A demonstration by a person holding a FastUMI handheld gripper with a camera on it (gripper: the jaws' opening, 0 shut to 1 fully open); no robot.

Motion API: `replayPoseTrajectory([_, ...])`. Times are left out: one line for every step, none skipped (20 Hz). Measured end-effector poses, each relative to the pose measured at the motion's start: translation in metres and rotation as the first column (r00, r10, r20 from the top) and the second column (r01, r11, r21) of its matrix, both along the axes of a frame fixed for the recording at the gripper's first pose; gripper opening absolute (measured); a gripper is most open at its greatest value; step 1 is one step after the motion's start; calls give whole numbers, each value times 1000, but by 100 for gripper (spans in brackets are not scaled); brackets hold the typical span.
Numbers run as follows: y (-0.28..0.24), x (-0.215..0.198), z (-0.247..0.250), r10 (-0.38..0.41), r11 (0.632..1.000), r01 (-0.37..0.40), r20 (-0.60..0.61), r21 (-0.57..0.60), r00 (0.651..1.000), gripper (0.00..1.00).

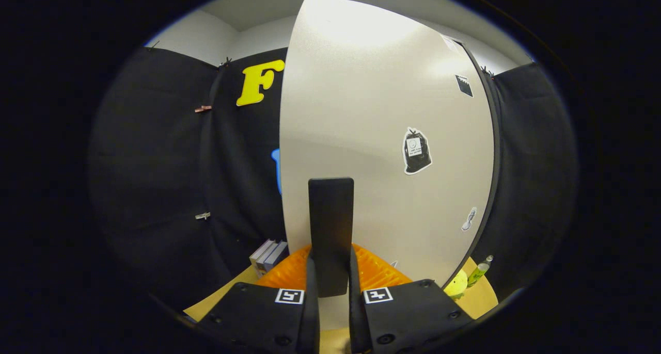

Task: Open the shoe cabinet door, grab the shoes and put them into the shoe cabinet, then close the shoe cabinet door.

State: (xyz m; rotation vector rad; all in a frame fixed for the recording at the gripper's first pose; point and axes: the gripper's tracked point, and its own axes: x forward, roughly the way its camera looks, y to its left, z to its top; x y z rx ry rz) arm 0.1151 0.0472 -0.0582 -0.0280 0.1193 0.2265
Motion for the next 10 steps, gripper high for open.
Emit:
replayPoseTrajectory([-2, -4, 1, 11, 1000, -11, -2, -1, 1000, 27])
replayPoseTrajectory([-4, -7, 2, 21, 1000, -21, -4, -5, 1000, 27])
replayPoseTrajectory([-6, -9, 2, 32, 999, -33, -7, -8, 999, 27])
replayPoseTrajectory([-7, -11, 3, 43, 999, -43, -7, -9, 999, 27])
replayPoseTrajectory([-8, -13, 3, 53, 999, -53, -6, -9, 999, 27])
replayPoseTrajectory([-9, -16, 3, 63, 998, -63, -7, -11, 998, 27])
replayPoseTrajectory([-11, -20, 4, 72, 997, -72, -5, -13, 997, 27])
replayPoseTrajectory([-13, -22, 4, 81, 997, -81, -5, -13, 997, 27])
replayPoseTrajectory([-15, -25, 5, 90, 996, -90, -5, -12, 996, 27])
replayPoseTrajectory([-17, -25, 4, 98, 995, -98, -8, -12, 995, 27])
